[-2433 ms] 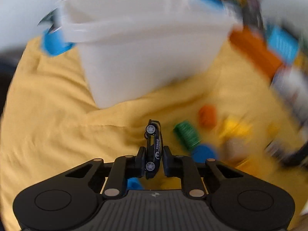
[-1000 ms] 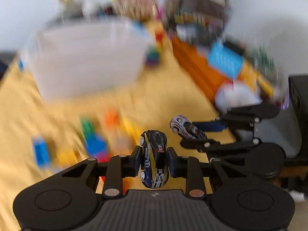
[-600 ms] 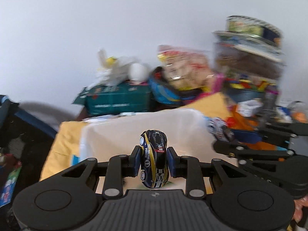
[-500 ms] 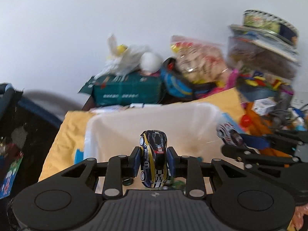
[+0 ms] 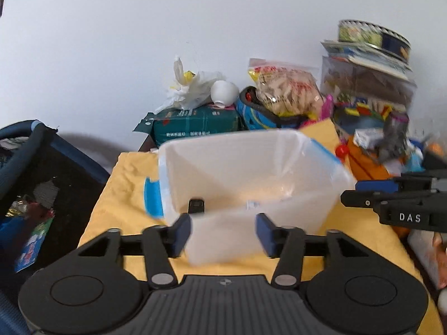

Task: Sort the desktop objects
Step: 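Carry the white-red car over the white bin and open the right tool, then grasp the long yellow Lego brick with the right tool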

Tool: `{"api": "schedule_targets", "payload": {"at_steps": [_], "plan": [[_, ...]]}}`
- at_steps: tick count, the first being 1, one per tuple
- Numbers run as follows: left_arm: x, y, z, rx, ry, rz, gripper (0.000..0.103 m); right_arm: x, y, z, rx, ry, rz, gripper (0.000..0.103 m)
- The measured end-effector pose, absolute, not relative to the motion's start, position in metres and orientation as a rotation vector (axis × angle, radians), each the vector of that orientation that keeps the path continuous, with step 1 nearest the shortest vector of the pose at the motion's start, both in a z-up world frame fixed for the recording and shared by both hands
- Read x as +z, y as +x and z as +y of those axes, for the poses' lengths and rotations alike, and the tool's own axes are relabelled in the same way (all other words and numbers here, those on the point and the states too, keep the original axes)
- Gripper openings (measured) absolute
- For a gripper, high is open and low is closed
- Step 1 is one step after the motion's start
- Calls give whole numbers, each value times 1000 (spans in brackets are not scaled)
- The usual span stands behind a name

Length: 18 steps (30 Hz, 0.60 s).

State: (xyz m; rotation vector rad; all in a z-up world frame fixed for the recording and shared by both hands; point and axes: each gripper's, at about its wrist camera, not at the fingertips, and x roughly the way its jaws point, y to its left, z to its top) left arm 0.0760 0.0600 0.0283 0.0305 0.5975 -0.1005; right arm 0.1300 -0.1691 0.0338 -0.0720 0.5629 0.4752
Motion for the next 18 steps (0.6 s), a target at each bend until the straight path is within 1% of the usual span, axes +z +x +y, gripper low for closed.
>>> {"api": "schedule_targets", "payload": {"at_steps": [2, 10, 14, 16, 18], "plan": [[22, 59, 53, -101, 41, 627, 70, 26, 116, -171, 496, -81, 595, 38], [-21, 4, 46, -132, -47, 770, 70, -33, 63, -172, 546, -125, 786, 39], [-42, -9, 33, -222, -55, 880, 65, -60, 45, -165, 566, -128, 869, 38], [-45, -17, 19, -274, -12, 896, 65, -65, 44, -161, 565, -116, 889, 38], [-44, -23, 5, -323, 60, 883, 65, -64, 42, -159, 571, -146, 864, 36]]}}
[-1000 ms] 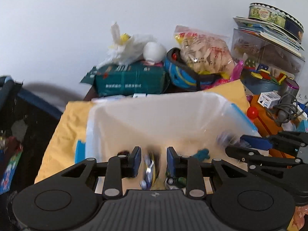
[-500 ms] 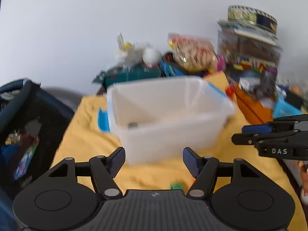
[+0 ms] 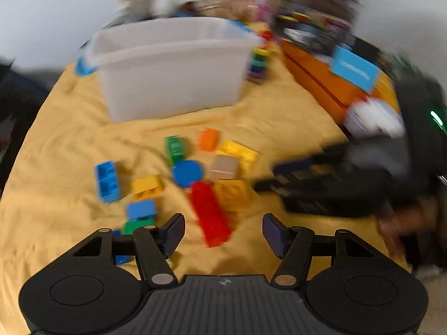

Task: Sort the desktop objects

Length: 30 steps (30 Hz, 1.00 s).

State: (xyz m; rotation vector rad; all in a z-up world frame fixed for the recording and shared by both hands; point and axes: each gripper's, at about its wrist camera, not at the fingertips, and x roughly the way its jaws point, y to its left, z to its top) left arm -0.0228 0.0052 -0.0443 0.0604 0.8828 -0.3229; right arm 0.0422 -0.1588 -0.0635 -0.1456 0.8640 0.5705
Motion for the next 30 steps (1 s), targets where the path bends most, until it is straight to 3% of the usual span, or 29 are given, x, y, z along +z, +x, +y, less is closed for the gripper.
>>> {"api": "schedule_targets", "payload": {"at_steps": [4, 8, 10, 15, 19, 21, 30], "plan": [[-42, -22, -13, -397, 122, 862, 65, -62, 49, -152, 543, -278, 781, 36], [-56, -9, -24, -433, 96, 922, 65, -78, 73, -140, 572, -332, 820, 36], [-66, -2, -26, -435, 62, 958, 65, -86, 83, -134, 586, -350, 831, 27], [-84, 16, -24, -399, -7, 1009, 64, -76, 70, -157, 569, -283, 832, 27], [-92, 27, -17, -321, -5, 1015, 50, -75, 49, -197, 530, -211, 874, 27], [-93, 34, -13, -318, -16, 1016, 38, -76, 36, -208, 545, -195, 891, 27], [-98, 47, -40, -301, 126, 1006, 40, -84, 11, -209, 527, -225, 914, 27]]}}
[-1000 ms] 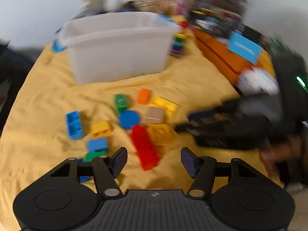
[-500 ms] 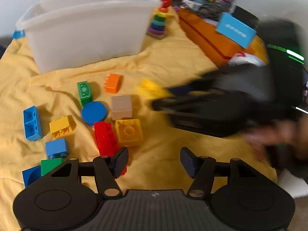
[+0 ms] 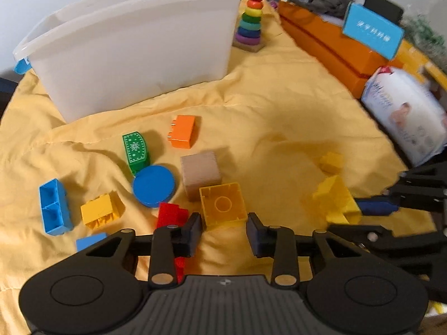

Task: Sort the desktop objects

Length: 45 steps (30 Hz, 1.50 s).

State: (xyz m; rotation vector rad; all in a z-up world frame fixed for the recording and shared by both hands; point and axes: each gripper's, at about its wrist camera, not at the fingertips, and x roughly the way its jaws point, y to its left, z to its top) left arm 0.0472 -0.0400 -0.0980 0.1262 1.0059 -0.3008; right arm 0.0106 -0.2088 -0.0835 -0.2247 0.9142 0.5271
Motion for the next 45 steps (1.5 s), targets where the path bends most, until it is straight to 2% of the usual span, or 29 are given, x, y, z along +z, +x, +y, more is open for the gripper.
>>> {"api": "schedule_targets", "payload": {"at_steps": [4, 9, 15, 20, 21, 23, 26, 32, 37, 45], "plan": [[-93, 47, -33, -329, 60, 988, 38, -85, 10, -206, 512, -231, 908, 29], [-86, 29, -17, -424, -95, 1079, 38, -80, 8, -205, 491, -262, 846, 32], [-97, 15, -10, -508, -262, 1164, 37, -83, 7, -202, 554, -303, 913, 27], [-112, 20, 7, -492, -488, 1216, 39, -71, 30, -232, 639, 75, 1059, 27], [-108, 17, 8, -453, -475, 1193, 42, -75, 37, -239, 636, 139, 1095, 27], [-90, 9, 4, -377, -335, 1117, 42, -78, 43, -248, 585, 187, 1102, 30], [-68, -3, -12, -316, -77, 990, 43, -72, 41, -256, 505, 112, 1042, 31], [-47, -25, -47, -445, 150, 884, 44, -65, 28, -252, 478, -90, 930, 32], [-47, -48, -84, -568, 370, 860, 44, -57, 11, -235, 529, -303, 807, 32], [-60, -48, -87, -602, 388, 939, 44, -85, 6, -204, 568, -596, 777, 30]]}}
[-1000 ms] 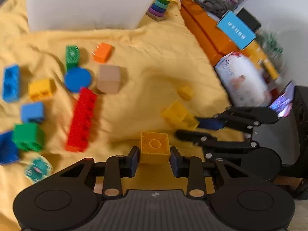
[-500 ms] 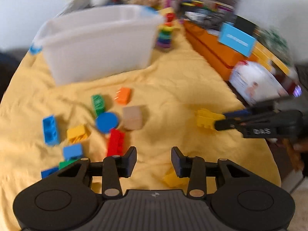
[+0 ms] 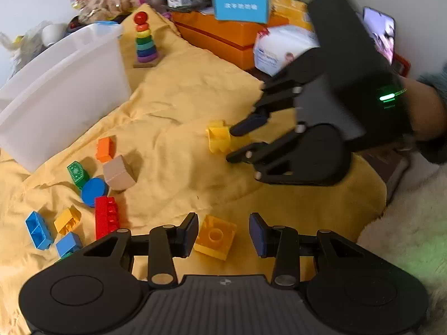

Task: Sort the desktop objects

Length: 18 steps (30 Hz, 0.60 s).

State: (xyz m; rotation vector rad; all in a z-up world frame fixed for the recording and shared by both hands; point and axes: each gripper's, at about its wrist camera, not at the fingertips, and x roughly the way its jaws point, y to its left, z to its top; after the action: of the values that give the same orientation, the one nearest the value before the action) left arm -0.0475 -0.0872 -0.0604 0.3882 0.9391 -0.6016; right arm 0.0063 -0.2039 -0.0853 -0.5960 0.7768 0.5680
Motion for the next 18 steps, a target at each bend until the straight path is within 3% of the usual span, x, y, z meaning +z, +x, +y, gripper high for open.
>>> {"api": "schedule_targets", "payload": {"at_steps": [2, 3, 5, 10, 12, 15, 18], "plan": [[-62, -49, -89, -616, 396, 943, 44, -93, 8, -203, 546, -629, 771, 26], [-62, -50, -89, -620, 395, 944, 44, -93, 9, -204, 535, -618, 772, 19], [-64, -46, -89, -626, 383, 955, 44, -83, 10, -212, 559, -523, 818, 19], [-89, -40, -88, -577, 437, 972, 43, -69, 35, -256, 716, 120, 1110, 19], [-93, -34, -84, -548, 437, 964, 30, -82, 45, -269, 712, 308, 1212, 19], [-93, -7, -43, -556, 31, 1051, 29, -112, 55, -282, 700, 544, 1362, 19], [-99, 2, -1, -571, -368, 1075, 29, -117, 50, -289, 679, 595, 1342, 23]]}}
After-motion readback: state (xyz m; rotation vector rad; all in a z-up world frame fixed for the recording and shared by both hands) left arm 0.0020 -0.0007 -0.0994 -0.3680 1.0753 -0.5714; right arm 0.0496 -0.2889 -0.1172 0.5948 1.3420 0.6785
